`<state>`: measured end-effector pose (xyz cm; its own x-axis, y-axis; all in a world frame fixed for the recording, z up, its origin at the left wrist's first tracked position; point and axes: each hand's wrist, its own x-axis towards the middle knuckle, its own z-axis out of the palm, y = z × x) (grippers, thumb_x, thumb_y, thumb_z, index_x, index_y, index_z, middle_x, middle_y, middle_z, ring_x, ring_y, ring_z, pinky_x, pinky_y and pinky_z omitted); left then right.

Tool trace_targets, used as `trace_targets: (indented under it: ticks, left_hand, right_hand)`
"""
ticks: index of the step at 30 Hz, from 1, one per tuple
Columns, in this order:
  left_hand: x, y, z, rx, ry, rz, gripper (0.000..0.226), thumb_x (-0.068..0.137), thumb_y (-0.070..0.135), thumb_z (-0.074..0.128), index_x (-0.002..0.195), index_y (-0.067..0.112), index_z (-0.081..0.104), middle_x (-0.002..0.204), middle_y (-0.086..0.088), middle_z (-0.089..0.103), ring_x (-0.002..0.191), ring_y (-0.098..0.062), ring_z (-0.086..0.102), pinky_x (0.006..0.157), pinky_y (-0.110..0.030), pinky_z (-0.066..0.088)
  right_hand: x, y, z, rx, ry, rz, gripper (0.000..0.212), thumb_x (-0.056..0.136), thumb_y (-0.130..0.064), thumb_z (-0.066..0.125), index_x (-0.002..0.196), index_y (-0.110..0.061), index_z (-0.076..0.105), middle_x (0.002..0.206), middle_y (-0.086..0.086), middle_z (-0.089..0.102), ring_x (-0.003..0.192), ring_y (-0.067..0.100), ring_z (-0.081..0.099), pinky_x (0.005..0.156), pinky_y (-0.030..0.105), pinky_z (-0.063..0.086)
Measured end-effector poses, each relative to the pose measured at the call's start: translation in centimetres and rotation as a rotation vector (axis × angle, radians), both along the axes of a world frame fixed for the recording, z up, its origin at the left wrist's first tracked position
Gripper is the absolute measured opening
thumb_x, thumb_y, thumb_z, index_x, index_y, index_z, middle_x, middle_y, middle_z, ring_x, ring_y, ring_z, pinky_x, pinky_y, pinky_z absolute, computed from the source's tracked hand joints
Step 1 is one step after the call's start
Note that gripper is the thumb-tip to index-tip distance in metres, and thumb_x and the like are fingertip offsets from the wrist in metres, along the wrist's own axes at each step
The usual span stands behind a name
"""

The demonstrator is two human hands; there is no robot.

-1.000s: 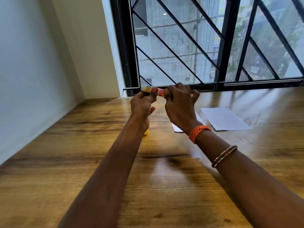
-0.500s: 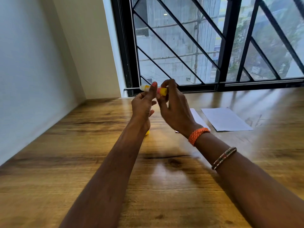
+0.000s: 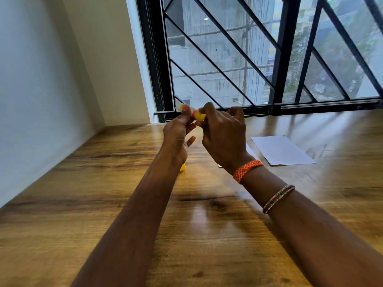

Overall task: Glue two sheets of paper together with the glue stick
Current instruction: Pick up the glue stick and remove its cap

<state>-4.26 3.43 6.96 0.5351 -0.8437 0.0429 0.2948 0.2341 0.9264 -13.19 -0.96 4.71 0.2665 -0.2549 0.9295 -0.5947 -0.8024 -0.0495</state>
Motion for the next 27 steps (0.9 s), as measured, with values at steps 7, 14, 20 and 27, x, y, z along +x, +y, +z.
trace_targets:
  ticks: [7, 14, 20, 27]
  left_hand:
    - [-0.3, -0.3, -0.1, -0.105, -0.168, -0.037, 0.022, 0.095, 0.01, 0.045, 0.088, 0.024, 0.062, 0.086, 0.015, 0.065, 0.092, -0.004, 0.05, 0.081, -0.036, 0.03]
    - [0.1, -0.2, -0.6, -0.122, -0.243, 0.007, 0.026, 0.095, 0.005, 0.044, 0.118, 0.007, 0.057, 0.103, -0.003, 0.055, 0.083, 0.0, 0.049, 0.064, -0.017, 0.041]
    - [0.3, -0.2, -0.6, -0.095, -0.181, 0.09, 0.009, 0.089, 0.018, 0.059, 0.082, 0.021, 0.063, 0.112, 0.0, 0.065, 0.091, 0.001, 0.053, 0.086, -0.026, 0.03]
    - [0.1, -0.2, -0.2, -0.139, -0.022, 0.131, 0.017, 0.087, 0.024, 0.062, 0.072, 0.019, 0.056, 0.057, 0.019, 0.064, 0.078, 0.002, 0.045, 0.092, -0.033, 0.029]
  right_hand:
    - [0.4, 0.0, 0.5, 0.597, -0.209, 0.245, 0.018, 0.097, -0.019, 0.043, 0.092, -0.01, 0.058, 0.071, 0.01, 0.063, 0.062, 0.026, 0.062, 0.055, 0.03, 0.043]
    - [0.8, -0.2, 0.9, 1.154, -0.46, 0.669, 0.035, 0.103, -0.028, 0.03, 0.088, -0.008, 0.055, 0.07, 0.005, 0.053, 0.054, 0.013, 0.052, 0.049, 0.026, 0.045]
    - [1.2, -0.1, 0.2, 0.739, -0.334, 0.55, 0.023, 0.094, -0.015, 0.053, 0.111, -0.007, 0.04, 0.09, 0.012, 0.059, 0.068, 0.016, 0.057, 0.054, 0.017, 0.046]
    - [0.5, 0.7, -0.3, 0.249, -0.167, 0.255, 0.02, 0.086, -0.007, 0.063, 0.101, 0.001, 0.051, 0.071, 0.005, 0.058, 0.056, 0.014, 0.046, 0.06, 0.024, 0.034]
